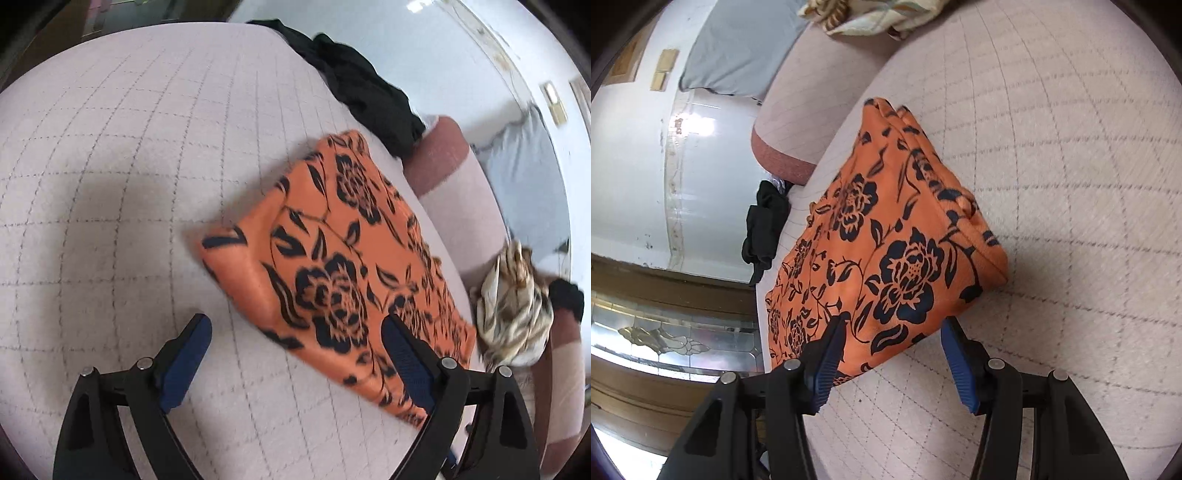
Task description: Fold small clothes
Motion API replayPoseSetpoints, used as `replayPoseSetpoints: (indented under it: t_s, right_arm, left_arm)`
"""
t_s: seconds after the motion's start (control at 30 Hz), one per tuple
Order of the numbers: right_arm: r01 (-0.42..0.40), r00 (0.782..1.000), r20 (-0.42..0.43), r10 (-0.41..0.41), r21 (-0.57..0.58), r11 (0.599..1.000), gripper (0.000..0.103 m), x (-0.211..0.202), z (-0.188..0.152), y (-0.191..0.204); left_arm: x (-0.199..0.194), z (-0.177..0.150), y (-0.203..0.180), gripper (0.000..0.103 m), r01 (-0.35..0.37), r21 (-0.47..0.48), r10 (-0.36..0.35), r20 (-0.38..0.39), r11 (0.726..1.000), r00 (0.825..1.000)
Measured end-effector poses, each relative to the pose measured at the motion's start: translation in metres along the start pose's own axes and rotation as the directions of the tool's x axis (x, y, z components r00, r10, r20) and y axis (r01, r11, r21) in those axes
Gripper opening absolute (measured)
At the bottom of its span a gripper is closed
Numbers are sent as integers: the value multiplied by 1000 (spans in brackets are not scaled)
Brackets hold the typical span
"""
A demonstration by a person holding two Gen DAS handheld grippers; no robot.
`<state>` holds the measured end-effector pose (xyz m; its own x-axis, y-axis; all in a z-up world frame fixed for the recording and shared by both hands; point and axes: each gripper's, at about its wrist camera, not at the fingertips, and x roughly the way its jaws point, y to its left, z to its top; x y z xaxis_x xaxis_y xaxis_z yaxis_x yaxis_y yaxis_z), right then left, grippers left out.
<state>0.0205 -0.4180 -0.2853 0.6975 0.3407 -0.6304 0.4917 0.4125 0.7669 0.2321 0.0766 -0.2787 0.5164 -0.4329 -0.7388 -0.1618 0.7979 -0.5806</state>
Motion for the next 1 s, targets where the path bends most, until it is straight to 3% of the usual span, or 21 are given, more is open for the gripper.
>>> replayPoseSetpoints:
  t_s: [0.03, 0.1, 0.13, 0.33, 0.53, 0.7, 0.8, 0.9, 1.0]
  right_arm:
    - [1, 1000, -9, 0, 17, 1000, 59, 4, 0, -2]
    - [-3, 1000, -16, 4, 50, 999, 59, 9, -1, -6]
    - [-3, 1000, -16, 4, 56, 998, 59, 12, -1, -6]
    - [24, 1000, -15, -24, 38, 999, 61, 24, -1, -3]
    - [3, 999, 45, -6, 58, 998, 62, 33, 8, -7]
    - [-34, 994, 103, 26, 71, 997, 62, 39, 21, -9]
    - [-44, 990, 137, 35, 57, 997, 63, 45, 28, -4]
    - [-17, 987, 159, 13, 23, 1000, 62, 50, 30, 2]
    - [49, 984, 170, -47, -7, 999, 47, 55, 30, 9]
  left_arm:
    - [2, 2, -1, 82, -2, 2, 2, 9, 1000, 1000]
    - [10, 4, -3, 56, -5, 20, 5, 1, 1000, 1000]
    - [12, 5, -3, 54, -5, 21, 5, -6, 1000, 1000]
    - [19, 6, -4, 55, -3, 5, 3, -2, 1000, 1000]
    - [19, 10, -3, 55, 62, -11, -62, 16, 998, 998]
    - [14, 12, -14, 46, 97, 46, -100, 65, 994, 993]
    - [23, 10, -22, 47, 22, 86, -26, 50, 996, 998]
    - [32, 11, -13, 54, 23, 23, -23, 12, 999, 1000]
    - [32, 12, -8, 53, 44, -13, -44, 19, 999, 999]
